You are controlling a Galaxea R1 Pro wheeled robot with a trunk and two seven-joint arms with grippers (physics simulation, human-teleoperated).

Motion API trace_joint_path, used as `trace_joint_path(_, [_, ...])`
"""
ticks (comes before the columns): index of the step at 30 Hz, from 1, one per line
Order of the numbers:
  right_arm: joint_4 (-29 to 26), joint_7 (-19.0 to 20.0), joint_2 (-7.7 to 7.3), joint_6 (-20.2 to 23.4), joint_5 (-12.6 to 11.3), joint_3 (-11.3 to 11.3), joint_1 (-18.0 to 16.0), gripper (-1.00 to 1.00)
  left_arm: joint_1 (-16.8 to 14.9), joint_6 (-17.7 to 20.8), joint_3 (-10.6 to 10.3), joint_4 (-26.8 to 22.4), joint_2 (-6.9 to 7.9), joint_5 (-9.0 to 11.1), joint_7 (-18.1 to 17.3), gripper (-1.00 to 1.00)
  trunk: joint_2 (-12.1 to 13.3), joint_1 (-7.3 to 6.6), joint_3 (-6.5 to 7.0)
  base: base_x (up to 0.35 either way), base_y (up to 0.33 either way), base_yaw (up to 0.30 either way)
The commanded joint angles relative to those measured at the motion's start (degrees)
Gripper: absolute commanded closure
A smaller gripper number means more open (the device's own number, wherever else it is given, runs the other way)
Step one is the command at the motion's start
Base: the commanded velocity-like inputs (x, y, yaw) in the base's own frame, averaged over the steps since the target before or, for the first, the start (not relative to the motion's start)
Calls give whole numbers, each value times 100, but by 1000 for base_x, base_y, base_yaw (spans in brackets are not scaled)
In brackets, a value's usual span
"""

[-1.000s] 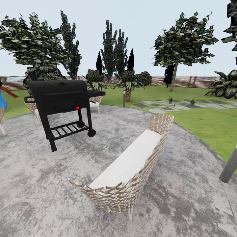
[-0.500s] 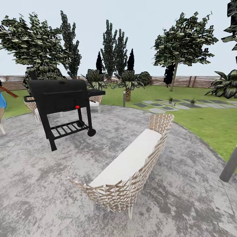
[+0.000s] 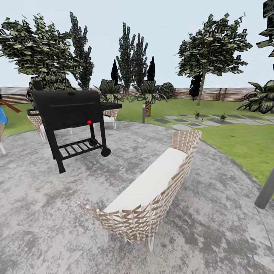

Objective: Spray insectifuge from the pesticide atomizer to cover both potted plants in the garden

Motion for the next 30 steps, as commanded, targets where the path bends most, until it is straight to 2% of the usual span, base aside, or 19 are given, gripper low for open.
trace_joint_path(1, [-1316,-4,-5,-183,3,-2,-10,-100,-187,24,11,-27,1,30,-2,-100,-44,22,-24,0,0,0])
trace_joint_path(4, [-1370,-1,-11,-818,-1,-11,-48,-100,-477,43,18,-21,4,30,3,-100,-165,88,-78,0,0,0])
trace_joint_path(6, [-1297,2,-14,-1172,-4,-17,-59,-100,-554,28,31,-9,9,33,11,-100,-245,132,-114,0,0,0])
trace_joint_path(9, [-1089,4,-17,-1412,-6,-20,-65,-100,-552,-25,44,-7,15,41,49,-100,-365,198,-168,0,0,0])
trace_joint_path(17, [-924,4,-21,-1503,-8,-21,-67,-100,-535,-39,52,57,77,73,69,-100,-686,374,-312,0,0,0])
trace_joint_path(24, [-912,4,-21,-1506,-6,-18,-69,-100,-534,-71,54,62,82,309,69,-100,-967,527,-437,0,0,0])
trace_joint_path(27, [-914,4,-21,-1507,-6,-15,-69,-100,-536,-222,51,67,83,343,70,-100,-1007,549,-455,0,0,0])
trace_joint_path(30, [-915,4,-21,-1507,-6,-14,-69,-100,-540,-554,47,70,83,340,78,-100,-1007,549,-455,0,0,0])
